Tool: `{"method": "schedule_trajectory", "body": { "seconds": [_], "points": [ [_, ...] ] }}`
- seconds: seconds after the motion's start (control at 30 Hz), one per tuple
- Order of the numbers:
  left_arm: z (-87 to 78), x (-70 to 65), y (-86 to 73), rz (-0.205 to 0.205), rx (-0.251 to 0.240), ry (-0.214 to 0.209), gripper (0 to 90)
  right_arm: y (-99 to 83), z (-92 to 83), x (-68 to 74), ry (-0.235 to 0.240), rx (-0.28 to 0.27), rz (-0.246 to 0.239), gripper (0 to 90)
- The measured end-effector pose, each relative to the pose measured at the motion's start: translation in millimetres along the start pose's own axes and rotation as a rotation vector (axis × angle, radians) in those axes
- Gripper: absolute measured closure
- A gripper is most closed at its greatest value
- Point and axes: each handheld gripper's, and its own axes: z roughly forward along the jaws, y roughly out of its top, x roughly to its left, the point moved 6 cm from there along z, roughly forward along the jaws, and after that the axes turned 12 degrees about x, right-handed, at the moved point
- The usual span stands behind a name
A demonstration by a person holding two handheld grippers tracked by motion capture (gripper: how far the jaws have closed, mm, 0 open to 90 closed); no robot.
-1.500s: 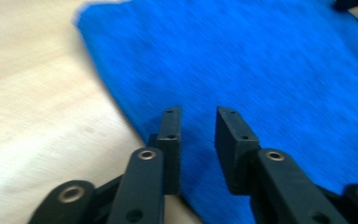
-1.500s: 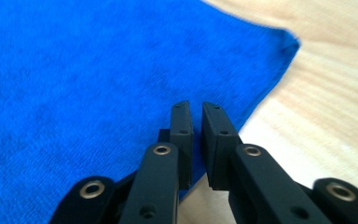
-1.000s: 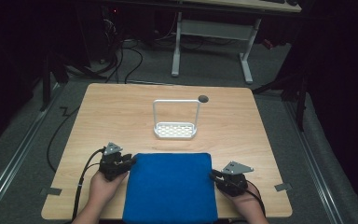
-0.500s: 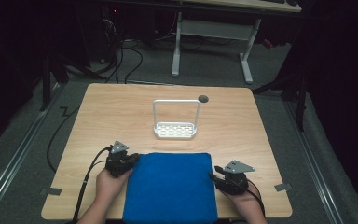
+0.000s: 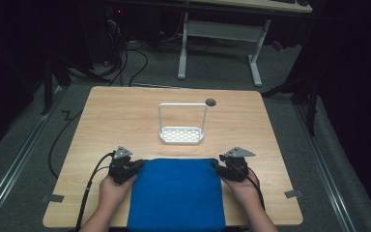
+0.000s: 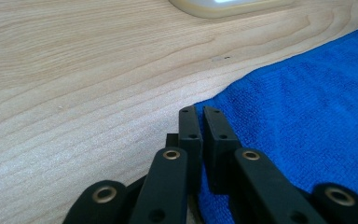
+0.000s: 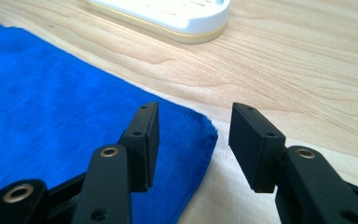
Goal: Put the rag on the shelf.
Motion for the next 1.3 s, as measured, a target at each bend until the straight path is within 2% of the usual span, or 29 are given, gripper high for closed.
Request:
{"method": "schedule_trajectory", "body": {
  "seconds": [0.1,0.23,0.33,0.4,0.43,0.63,0.7,0.83,0.93,1.1,1.2,1.3],
  "points": [
    [-0.1,0.4,-0.1,-0.003,-0.001,0.000,86.6,-1.9,10.7,-2.9,0.002,0.027,0.017,55.0],
    [-0.2,0.8,-0.1,-0.006,-0.001,-0.002,86.5,-4.3,19.6,-6.8,0.014,0.031,0.028,56.7],
    [-0.4,1.6,-0.1,-0.012,-0.002,-0.003,86.4,-4.6,19.8,-5.7,0.007,0.031,0.017,61.9],
    [-0.4,1.2,-0.3,-0.014,-0.003,-0.005,86.3,-4.8,20.0,-3.2,-0.001,0.031,-0.008,64.2],
    [-0.5,1.2,-0.4,-0.015,-0.003,-0.006,86.4,-4.5,20.3,-2.8,-0.008,0.029,-0.017,69.1],
    [-0.7,1.3,-0.6,-0.019,-0.003,-0.006,86.4,-5.1,19.8,-1.8,-0.008,0.032,-0.018,79.8],
    [-0.7,1.4,-0.6,-0.020,-0.004,-0.008,86.4,-5.9,19.4,-1.6,-0.010,0.031,-0.021,86.8],
    [-0.8,1.4,-0.6,-0.019,-0.006,-0.009,86.5,-6.1,19.2,-0.6,-0.012,0.031,-0.031,88.4],
    [-1.3,0.9,-0.5,-0.013,-0.010,-0.008,86.6,-5.9,16.0,-0.2,-0.024,0.015,-0.038,88.6],
    [-3.5,-1.5,-0.6,0.009,-0.024,-0.002,87.4,-4.5,6.0,0.7,-0.012,-0.032,-0.022,88.6],
    [-6.9,-2.4,-0.1,0.020,-0.049,-0.002,87.6,-4.1,0.7,2.6,-0.015,-0.056,-0.030,88.6],
    [-12.9,-2.7,1.1,0.013,-0.078,-0.007,87.6,-2.2,-5.5,5.0,-0.025,-0.089,-0.044,88.6]
  ]
}}
